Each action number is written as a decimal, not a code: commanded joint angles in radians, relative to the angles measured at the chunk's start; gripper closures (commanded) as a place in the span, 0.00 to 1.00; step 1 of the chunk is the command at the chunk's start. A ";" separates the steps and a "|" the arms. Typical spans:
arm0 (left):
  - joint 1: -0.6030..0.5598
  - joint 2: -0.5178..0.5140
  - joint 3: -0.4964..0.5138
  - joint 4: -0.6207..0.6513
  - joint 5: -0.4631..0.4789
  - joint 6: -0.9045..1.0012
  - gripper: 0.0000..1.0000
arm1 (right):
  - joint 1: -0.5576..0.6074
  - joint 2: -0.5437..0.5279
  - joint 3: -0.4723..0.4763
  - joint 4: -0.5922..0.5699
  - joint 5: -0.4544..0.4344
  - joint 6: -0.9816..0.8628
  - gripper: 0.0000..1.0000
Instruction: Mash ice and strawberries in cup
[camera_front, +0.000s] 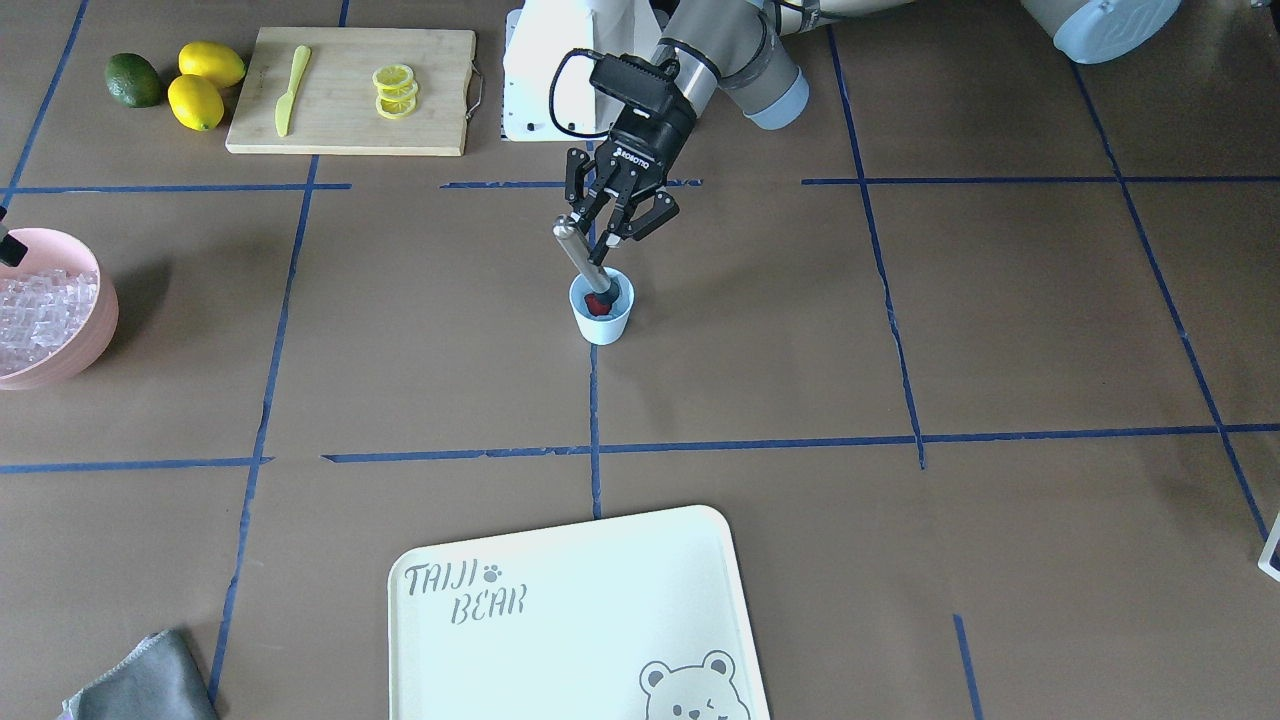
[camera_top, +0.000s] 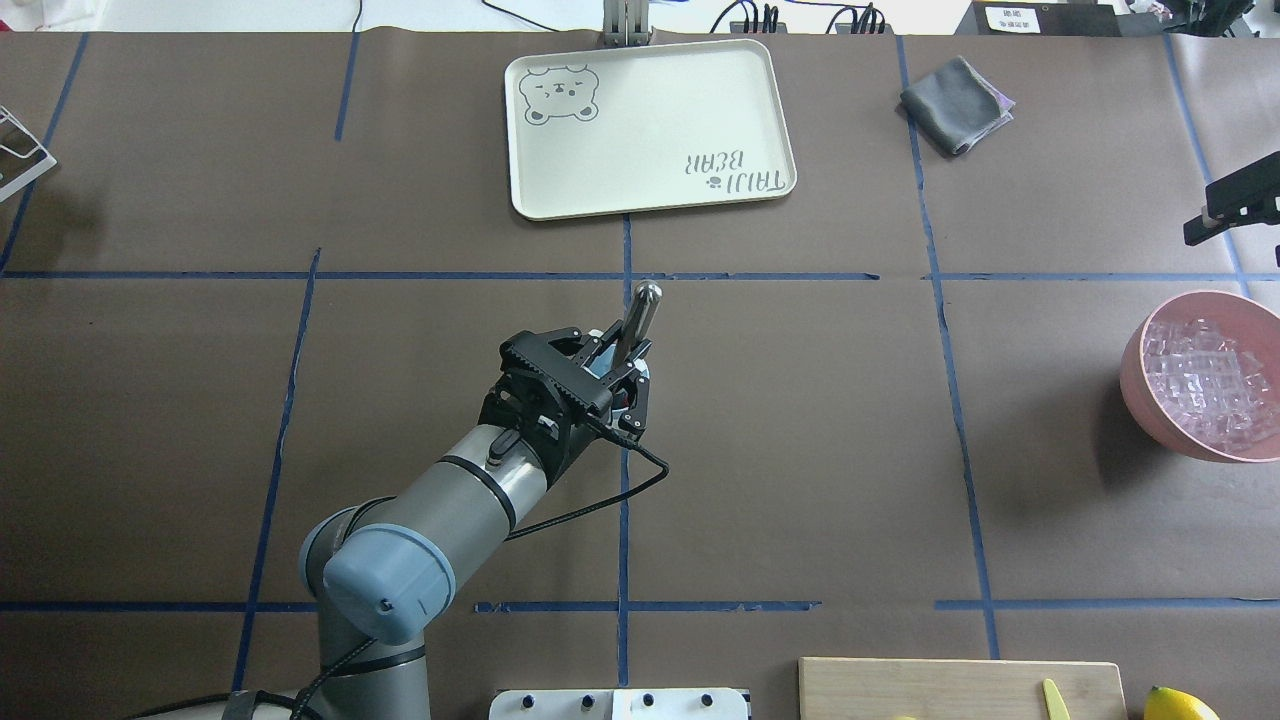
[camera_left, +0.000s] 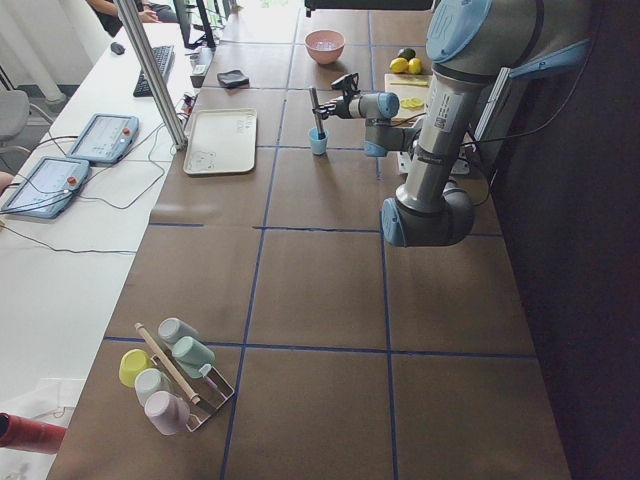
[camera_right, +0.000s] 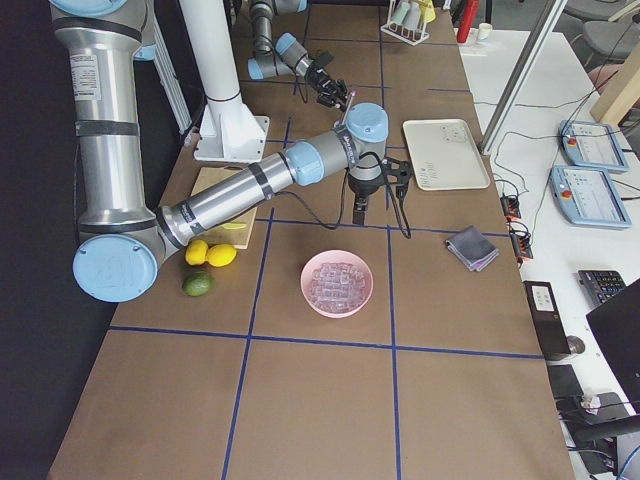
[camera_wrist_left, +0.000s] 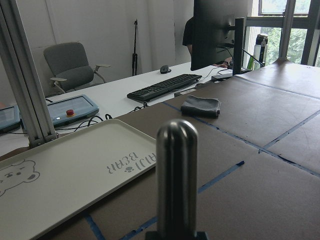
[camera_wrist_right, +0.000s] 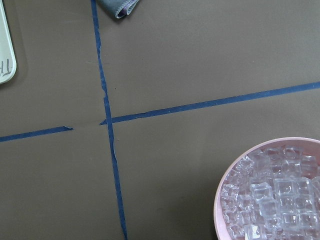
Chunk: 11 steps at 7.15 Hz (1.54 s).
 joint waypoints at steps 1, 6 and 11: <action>-0.007 0.007 -0.131 0.020 -0.088 0.108 1.00 | 0.001 -0.002 0.001 0.000 0.000 0.000 0.00; -0.140 0.129 -0.277 0.169 -0.105 0.080 1.00 | 0.012 0.000 0.009 0.000 0.000 0.000 0.00; -0.583 0.503 -0.264 0.352 -0.670 -0.060 1.00 | 0.020 -0.034 0.047 0.002 -0.002 0.000 0.00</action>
